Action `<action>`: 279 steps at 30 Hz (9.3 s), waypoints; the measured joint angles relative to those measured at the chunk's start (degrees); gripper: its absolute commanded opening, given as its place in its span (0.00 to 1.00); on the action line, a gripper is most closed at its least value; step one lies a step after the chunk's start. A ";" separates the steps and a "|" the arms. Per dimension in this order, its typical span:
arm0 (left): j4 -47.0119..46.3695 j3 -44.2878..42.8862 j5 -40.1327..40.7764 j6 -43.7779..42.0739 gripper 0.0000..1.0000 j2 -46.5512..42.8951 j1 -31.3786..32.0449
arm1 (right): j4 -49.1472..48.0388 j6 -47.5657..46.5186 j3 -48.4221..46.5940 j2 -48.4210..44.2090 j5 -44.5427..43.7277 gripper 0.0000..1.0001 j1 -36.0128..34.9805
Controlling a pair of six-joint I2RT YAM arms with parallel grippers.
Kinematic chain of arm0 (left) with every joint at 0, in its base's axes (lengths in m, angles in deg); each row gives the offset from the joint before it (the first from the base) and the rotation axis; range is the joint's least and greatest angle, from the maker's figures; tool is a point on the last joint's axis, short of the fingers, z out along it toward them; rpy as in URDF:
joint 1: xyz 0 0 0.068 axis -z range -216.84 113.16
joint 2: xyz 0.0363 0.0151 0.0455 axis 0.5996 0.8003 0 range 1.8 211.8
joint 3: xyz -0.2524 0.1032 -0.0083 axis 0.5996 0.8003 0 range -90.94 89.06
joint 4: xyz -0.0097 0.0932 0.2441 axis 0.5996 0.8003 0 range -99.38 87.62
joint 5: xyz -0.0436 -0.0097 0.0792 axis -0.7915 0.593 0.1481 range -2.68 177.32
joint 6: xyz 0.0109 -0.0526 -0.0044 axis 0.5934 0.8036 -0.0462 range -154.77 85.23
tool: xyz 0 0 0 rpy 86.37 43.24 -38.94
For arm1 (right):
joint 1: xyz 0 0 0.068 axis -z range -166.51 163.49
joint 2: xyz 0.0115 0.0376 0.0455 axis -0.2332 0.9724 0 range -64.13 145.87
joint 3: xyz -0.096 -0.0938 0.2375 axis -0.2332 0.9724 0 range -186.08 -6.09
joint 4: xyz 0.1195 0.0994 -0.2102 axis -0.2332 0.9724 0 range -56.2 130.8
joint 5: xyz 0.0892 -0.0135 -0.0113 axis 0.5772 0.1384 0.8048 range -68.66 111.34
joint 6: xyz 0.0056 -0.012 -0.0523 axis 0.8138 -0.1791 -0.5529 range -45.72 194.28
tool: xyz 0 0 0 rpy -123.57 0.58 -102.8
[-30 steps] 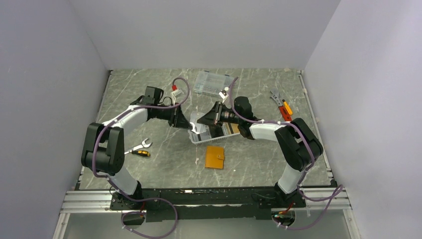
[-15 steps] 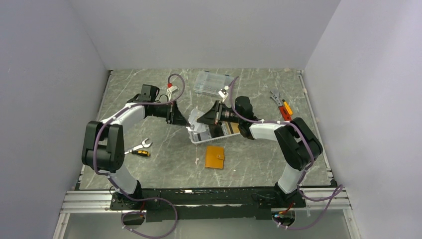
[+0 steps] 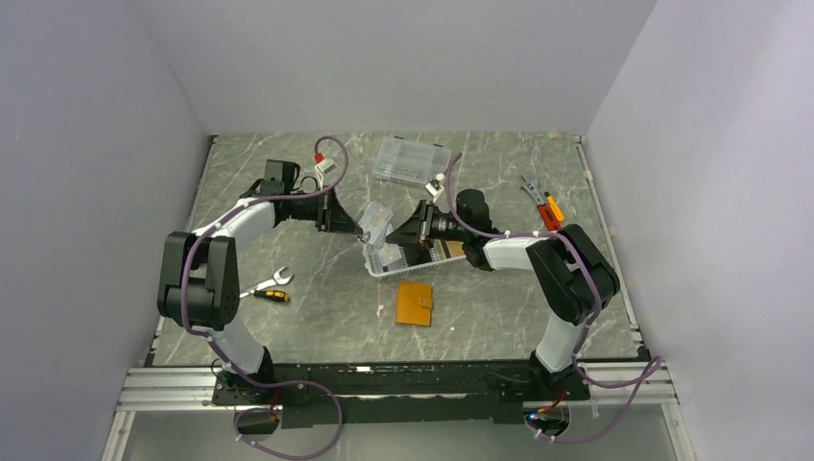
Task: Put the credit cards into the card holder
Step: Place the credit card in the storage box, then open the card holder at the center of the board.
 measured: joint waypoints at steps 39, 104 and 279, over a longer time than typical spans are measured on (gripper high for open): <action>-0.31 8.22 23.89 3.32 0.00 -1.31 10.25 | 39.06 -21.03 4.48 -17.97 -9.81 0.00 9.35; 26.97 0.02 35.01 -29.57 0.51 -18.43 30.82 | 67.52 -17.68 3.87 -25.99 -48.68 0.00 -16.61; 18.62 -9.25 46.42 -11.67 0.65 0.76 43.60 | 46.64 -18.67 18.36 -38.32 -30.95 0.00 -10.03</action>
